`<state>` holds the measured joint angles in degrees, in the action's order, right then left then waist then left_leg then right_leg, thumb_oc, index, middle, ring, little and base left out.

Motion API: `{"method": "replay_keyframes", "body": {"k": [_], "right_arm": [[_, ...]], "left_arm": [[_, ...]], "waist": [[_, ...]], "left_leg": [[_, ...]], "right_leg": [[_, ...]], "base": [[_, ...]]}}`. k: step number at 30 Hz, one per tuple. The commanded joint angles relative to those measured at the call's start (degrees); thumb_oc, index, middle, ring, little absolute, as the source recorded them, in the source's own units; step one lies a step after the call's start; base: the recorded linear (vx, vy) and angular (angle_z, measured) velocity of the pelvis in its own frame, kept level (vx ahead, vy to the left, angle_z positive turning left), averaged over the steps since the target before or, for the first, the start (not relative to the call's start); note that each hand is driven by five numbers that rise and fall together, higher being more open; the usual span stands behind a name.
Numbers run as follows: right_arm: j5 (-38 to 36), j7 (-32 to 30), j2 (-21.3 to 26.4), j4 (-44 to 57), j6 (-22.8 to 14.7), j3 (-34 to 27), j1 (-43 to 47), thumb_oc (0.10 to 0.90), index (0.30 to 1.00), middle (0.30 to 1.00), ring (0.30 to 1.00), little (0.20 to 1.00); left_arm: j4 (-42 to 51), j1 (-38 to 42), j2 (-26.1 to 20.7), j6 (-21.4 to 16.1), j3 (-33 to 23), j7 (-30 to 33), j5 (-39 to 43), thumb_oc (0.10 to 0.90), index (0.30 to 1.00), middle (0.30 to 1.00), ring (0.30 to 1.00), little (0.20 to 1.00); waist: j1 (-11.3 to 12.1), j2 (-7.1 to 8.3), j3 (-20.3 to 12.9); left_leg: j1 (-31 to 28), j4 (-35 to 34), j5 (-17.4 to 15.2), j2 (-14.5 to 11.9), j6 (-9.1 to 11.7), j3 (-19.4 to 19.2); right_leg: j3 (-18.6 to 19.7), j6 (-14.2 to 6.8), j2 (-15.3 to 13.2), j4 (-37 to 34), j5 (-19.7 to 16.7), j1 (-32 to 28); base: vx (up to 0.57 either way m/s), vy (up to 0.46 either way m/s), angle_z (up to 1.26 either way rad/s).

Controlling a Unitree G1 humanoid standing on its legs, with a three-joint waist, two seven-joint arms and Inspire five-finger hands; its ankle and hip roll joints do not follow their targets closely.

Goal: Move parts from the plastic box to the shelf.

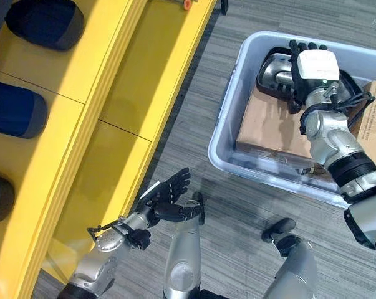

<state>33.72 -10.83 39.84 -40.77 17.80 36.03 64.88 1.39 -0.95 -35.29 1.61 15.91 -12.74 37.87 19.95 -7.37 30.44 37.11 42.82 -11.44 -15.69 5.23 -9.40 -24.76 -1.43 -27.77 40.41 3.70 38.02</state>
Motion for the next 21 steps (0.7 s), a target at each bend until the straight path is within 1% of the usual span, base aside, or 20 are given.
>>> {"method": "replay_keyframes", "body": {"k": [1,5,6,8,10,13,15,19,21], "right_arm": [[2.63,-4.92,3.48,-0.5,1.11,4.18,10.18,0.9,1.0,1.0,1.0,1.0],[1.49,-5.81,4.14,-3.09,1.77,4.4,10.93,0.9,1.0,1.0,1.0,1.0],[1.45,-5.88,4.24,-3.97,3.04,4.54,11.36,0.9,1.0,1.0,1.0,1.0],[0.5,-5.94,4.35,-4.82,3.48,4.48,11.76,0.9,1.0,1.0,1.0,1.0],[-1.1,-5.83,4.6,-6.2,4.18,4.94,12.51,0.9,1.0,1.0,1.0,1.0],[-1.76,-7.43,4.98,-6.64,6.19,4.62,12.24,0.9,1.0,1.0,1.0,1.0],[-0.56,-8.09,5.11,-7.17,6.23,4.04,11.86,0.9,1.0,1.0,1.0,1.0],[-0.92,-7.54,4.47,-7.66,6.87,4.38,11.8,0.9,1.0,1.0,1.0,1.0],[-0.15,-6.56,4.21,-7.81,6.21,5.04,11.98,0.9,1.0,1.0,1.0,1.0]], "left_arm": [[6.44,-0.82,-0.79,-3.91,-0.21,-0.16,1.88,0.9,1.0,1.0,1.0,1.0],[6.21,-0.93,-0.88,-4.43,-0.44,0.34,2.14,0.9,1.0,1.0,1.0,1.0],[5.78,-0.88,-0.97,-4.67,-0.49,0.4,2.49,0.9,1.0,1.0,1.0,1.0],[5.39,-0.94,-1.01,-4.98,-0.47,0.54,2.31,0.9,1.0,1.0,1.0,1.0],[4.41,-0.98,-0.83,-6.23,-0.54,0.57,2.02,0.9,1.0,1.0,1.0,1.0],[4.37,-1.18,-0.85,-6.95,-0.57,1.26,2.28,0.9,1.0,1.0,1.0,1.0],[4.35,-1.1,-0.64,-6.95,-0.49,0.93,2.26,0.9,1.0,1.0,1.0,1.0],[3.58,-0.67,-0.13,-8.23,0.41,1.14,2.2,0.9,1.0,1.0,1.0,1.0],[3.54,-0.65,-0.08,-8.67,0.36,1.1,2.42,0.9,1.0,1.0,1.0,1.0]], "waist": [[0.65,-3.69,-0.64],[0.56,-3.86,-0.64],[0.51,-4.0,-0.64],[0.49,-4.14,-0.64],[0.47,-4.31,-0.64],[0.22,-4.44,-0.64],[0.08,-4.68,-0.64],[0.18,-5.02,-0.64],[0.28,-5.19,-0.64]], "left_leg": [[7.19,-11.6,8.93,5.38,-3.7,1.67],[10.45,-9.0,7.73,5.26,-4.13,1.67],[11.83,-8.11,7.39,5.22,-4.22,1.73],[12.72,-7.56,7.18,5.23,-4.25,1.75],[14.63,-6.44,6.81,5.28,-4.4,1.83],[16.83,-4.82,6.2,5.34,-4.67,1.91],[18.99,-3.68,6.07,5.17,-4.75,2.25],[20.77,-3.79,6.48,4.98,-4.66,2.27],[21.48,-3.94,6.77,4.95,-4.49,2.33]], "right_leg": [[-0.07,-0.52,1.9,21.64,23.8,-3.43],[0.31,0.11,2.02,23.95,24.43,-0.54],[0.49,0.32,2.03,25.06,24.76,0.94],[0.51,0.52,2.11,25.6,24.91,1.81],[0.53,0.86,2.35,26.79,25.18,3.75],[0.83,1.24,2.31,28.6,25.72,6.04],[1.39,1.47,2.15,30.35,26.34,8.2],[1.44,1.7,2.4,31.0,26.77,10.1],[1.32,1.86,2.58,31.29,27.09,10.83]], "base": [[0.0,0.026,-0.06],[-0.01,0.012,-0.01],[-0.03,0.025,-0.01],[-0.05,0.016,-0.04],[-0.08,0.018,-0.07],[-0.07,0.007,0.03],[-0.09,-0.015,0.08],[-0.08,-0.018,-0.44],[-0.06,-0.01,-0.03]]}}
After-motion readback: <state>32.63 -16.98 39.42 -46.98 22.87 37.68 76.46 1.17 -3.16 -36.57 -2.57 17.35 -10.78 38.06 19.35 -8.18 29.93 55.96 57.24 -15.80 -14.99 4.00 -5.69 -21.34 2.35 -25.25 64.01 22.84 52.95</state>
